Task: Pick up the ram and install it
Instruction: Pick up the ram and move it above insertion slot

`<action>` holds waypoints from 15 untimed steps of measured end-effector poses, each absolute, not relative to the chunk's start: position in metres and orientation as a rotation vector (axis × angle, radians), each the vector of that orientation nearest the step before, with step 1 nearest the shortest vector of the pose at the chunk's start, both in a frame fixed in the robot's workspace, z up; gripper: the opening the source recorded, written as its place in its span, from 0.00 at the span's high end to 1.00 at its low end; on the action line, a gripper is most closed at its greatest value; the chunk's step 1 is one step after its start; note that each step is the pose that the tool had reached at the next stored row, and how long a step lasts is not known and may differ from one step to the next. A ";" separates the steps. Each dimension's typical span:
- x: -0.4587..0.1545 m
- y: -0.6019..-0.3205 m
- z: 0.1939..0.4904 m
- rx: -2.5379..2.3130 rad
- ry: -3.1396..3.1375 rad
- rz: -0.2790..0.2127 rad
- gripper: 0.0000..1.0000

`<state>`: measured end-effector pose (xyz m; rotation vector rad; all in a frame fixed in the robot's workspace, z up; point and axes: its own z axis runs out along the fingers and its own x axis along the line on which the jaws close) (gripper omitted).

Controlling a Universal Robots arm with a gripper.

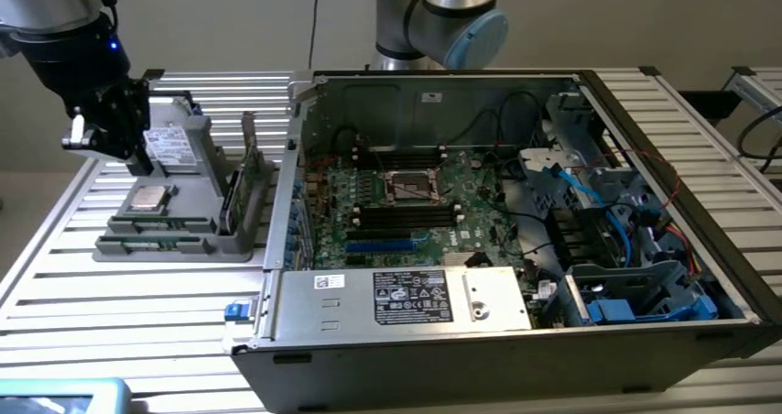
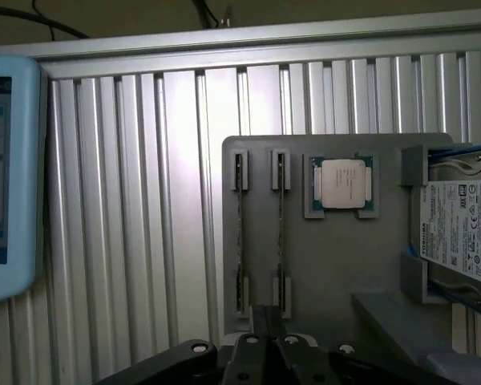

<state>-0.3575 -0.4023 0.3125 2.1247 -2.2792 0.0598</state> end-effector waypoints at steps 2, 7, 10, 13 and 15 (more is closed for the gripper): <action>-0.358 -0.402 0.312 2.125 -2.279 0.060 0.89; -0.358 -0.402 0.311 2.125 -2.279 0.060 0.76; -0.363 -0.402 0.307 2.124 -2.279 0.065 0.69; -0.368 -0.402 0.302 2.124 -2.278 0.066 0.69; -0.370 -0.402 0.298 2.125 -2.279 0.069 0.69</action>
